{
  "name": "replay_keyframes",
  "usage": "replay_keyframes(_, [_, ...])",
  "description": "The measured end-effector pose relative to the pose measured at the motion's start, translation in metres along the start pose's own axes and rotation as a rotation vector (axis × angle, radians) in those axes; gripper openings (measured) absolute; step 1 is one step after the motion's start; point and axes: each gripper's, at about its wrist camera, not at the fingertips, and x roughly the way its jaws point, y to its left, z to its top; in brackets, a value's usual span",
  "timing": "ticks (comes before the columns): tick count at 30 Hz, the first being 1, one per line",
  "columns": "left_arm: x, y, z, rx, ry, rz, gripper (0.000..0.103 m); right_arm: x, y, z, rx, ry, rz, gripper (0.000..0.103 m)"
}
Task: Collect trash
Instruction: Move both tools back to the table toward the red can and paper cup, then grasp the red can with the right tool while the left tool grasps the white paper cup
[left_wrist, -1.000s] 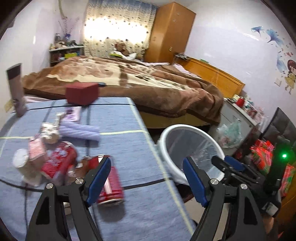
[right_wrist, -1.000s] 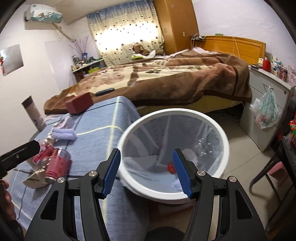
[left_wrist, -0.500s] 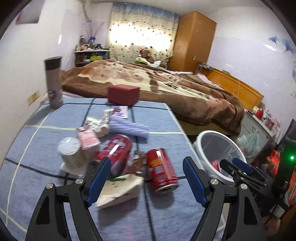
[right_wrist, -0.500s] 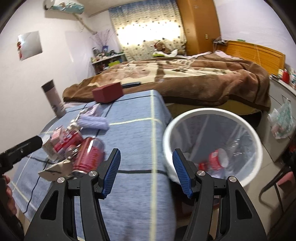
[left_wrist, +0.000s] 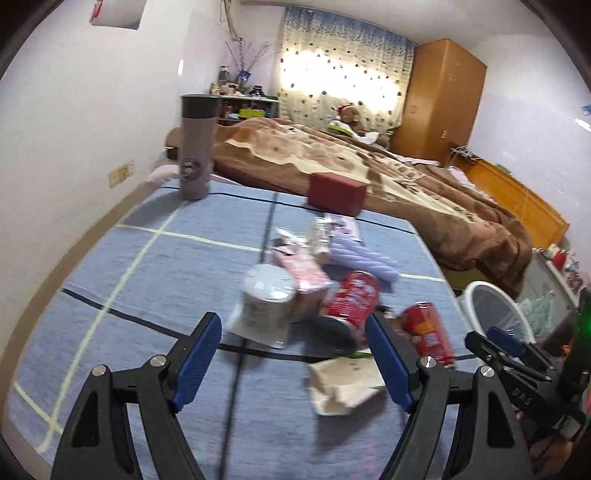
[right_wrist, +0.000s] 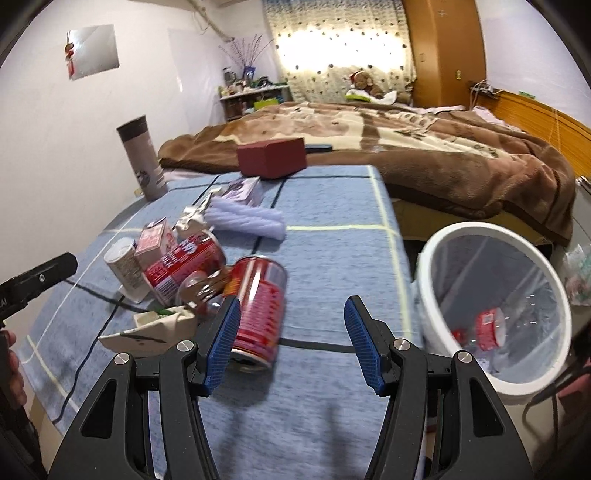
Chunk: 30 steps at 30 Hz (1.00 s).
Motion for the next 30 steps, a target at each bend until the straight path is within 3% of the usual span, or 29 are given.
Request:
replay_keyframes(6, [0.014, 0.020, 0.002, -0.011, 0.022, 0.027, 0.082, 0.018, 0.009, 0.002, -0.002, 0.057, 0.007, 0.060])
replay_keyframes(11, [0.034, 0.026, 0.003, -0.008, 0.053, 0.008, 0.082, 0.027, 0.016, 0.004, -0.016, 0.079, -0.002, 0.060])
replay_keyframes(30, [0.084, 0.019, 0.012, 0.072, 0.115, 0.010, 0.082, 0.052, 0.018, 0.008, -0.016, 0.141, -0.049, 0.061])
